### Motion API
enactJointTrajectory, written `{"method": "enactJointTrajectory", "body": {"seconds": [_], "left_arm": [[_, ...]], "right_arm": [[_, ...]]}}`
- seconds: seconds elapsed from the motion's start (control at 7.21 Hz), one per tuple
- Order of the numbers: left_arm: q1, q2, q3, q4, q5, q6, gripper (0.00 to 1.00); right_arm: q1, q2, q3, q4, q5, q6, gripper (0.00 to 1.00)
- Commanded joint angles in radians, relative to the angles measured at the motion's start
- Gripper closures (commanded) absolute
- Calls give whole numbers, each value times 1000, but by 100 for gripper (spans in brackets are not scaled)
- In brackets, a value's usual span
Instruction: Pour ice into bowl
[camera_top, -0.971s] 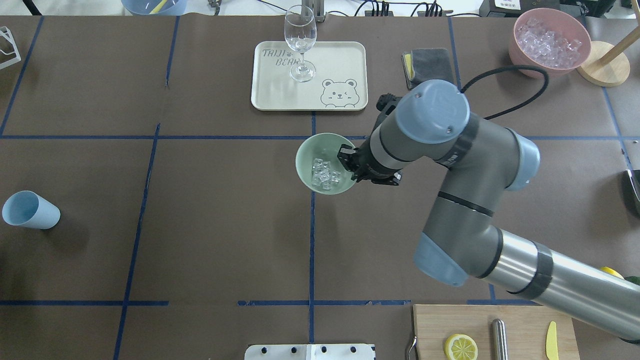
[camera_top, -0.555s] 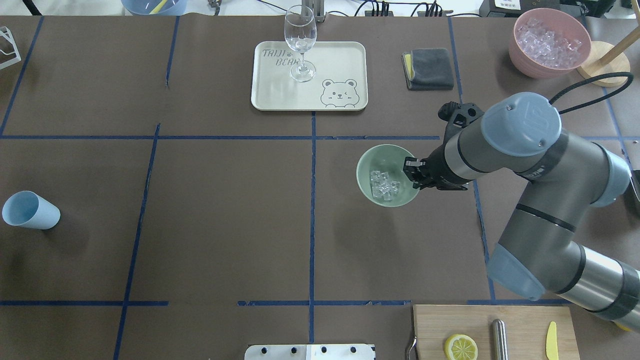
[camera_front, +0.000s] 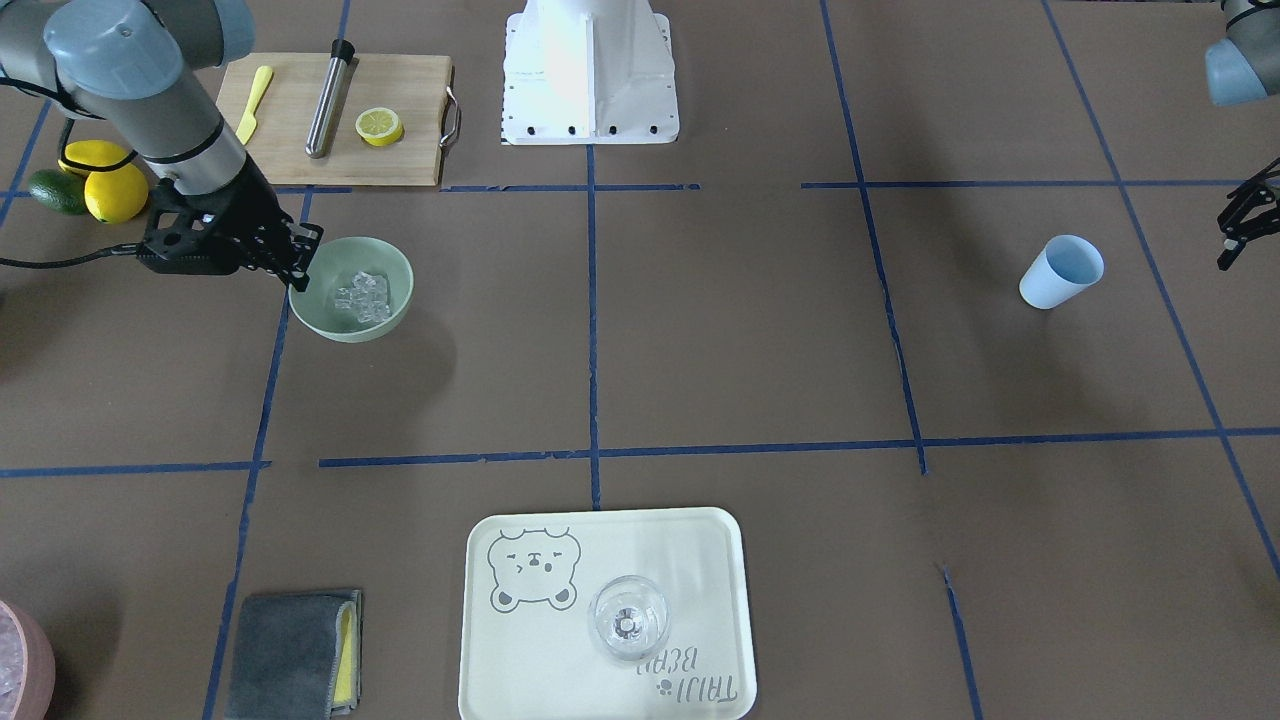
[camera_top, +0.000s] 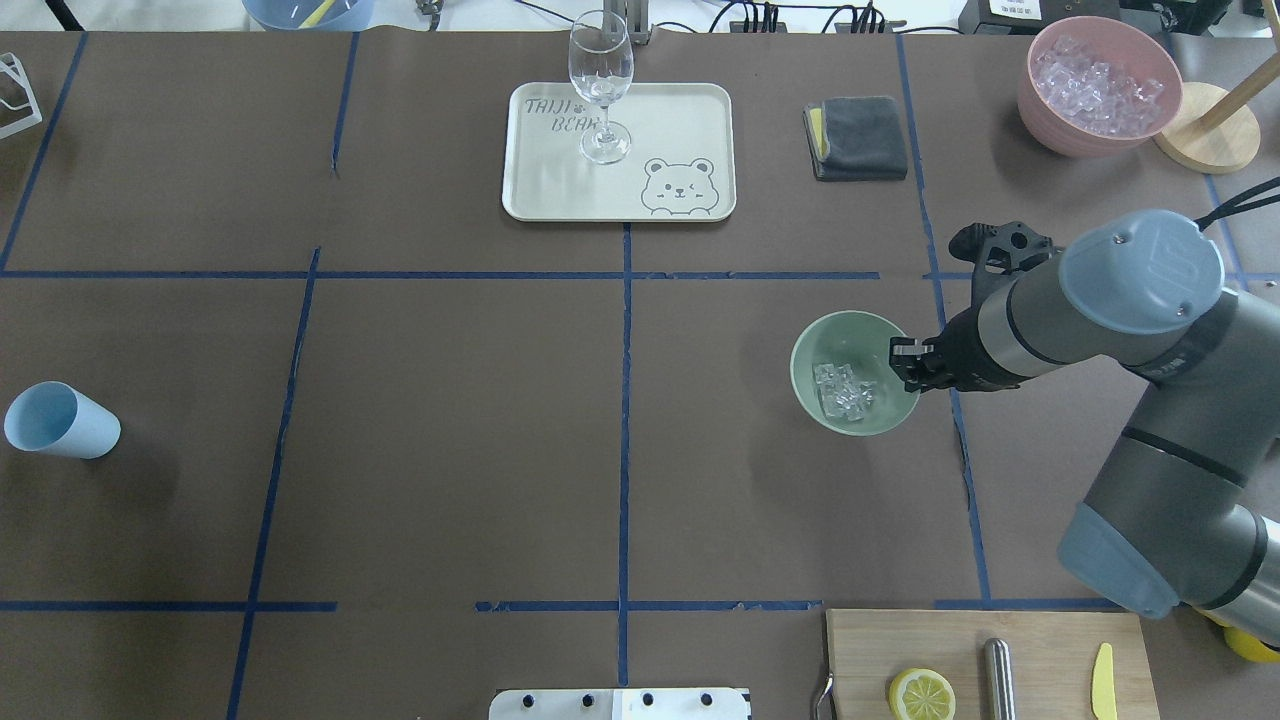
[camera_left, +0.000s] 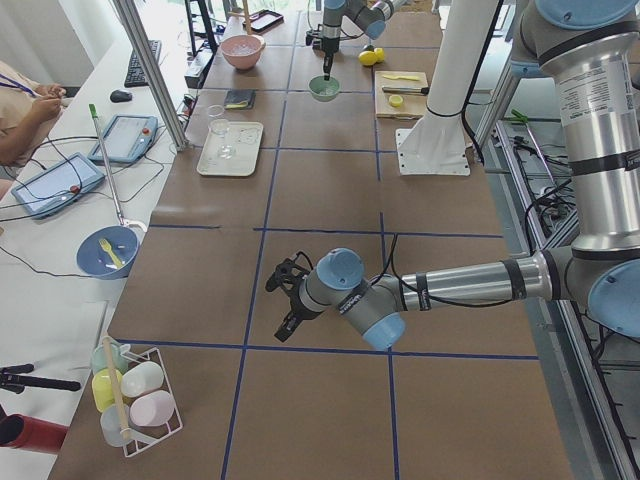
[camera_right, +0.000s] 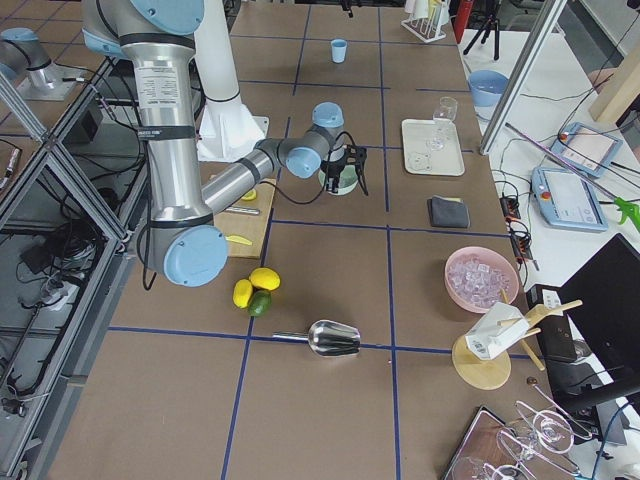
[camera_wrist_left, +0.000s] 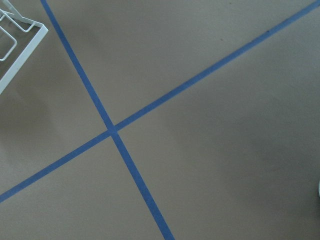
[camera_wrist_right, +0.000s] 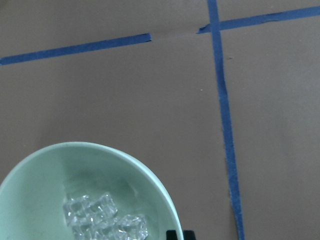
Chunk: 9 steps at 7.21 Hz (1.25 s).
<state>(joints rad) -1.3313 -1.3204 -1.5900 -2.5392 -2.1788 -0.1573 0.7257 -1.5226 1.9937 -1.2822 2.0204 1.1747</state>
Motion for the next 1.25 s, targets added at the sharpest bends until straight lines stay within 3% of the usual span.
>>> {"method": "enactJointTrajectory", "body": {"seconds": [0.0, 0.14, 0.42, 0.56, 1.11], "left_arm": [[-19, -5, -4, 28, -7, 4, 0], [-22, -5, -14, 71, -15, 4, 0], [-45, -20, -19, 94, -49, 4, 0], [-45, -20, -25, 94, -49, 4, 0], [-49, -13, -62, 94, -47, 4, 0]], "right_arm": [[84, -129, -16, 67, 35, -171, 100], [142, -181, -51, 81, 46, -291, 100], [249, -208, -154, 136, 170, -432, 100], [253, -209, -198, 188, 199, -437, 100], [259, -203, -217, 201, 244, -437, 100]]}}
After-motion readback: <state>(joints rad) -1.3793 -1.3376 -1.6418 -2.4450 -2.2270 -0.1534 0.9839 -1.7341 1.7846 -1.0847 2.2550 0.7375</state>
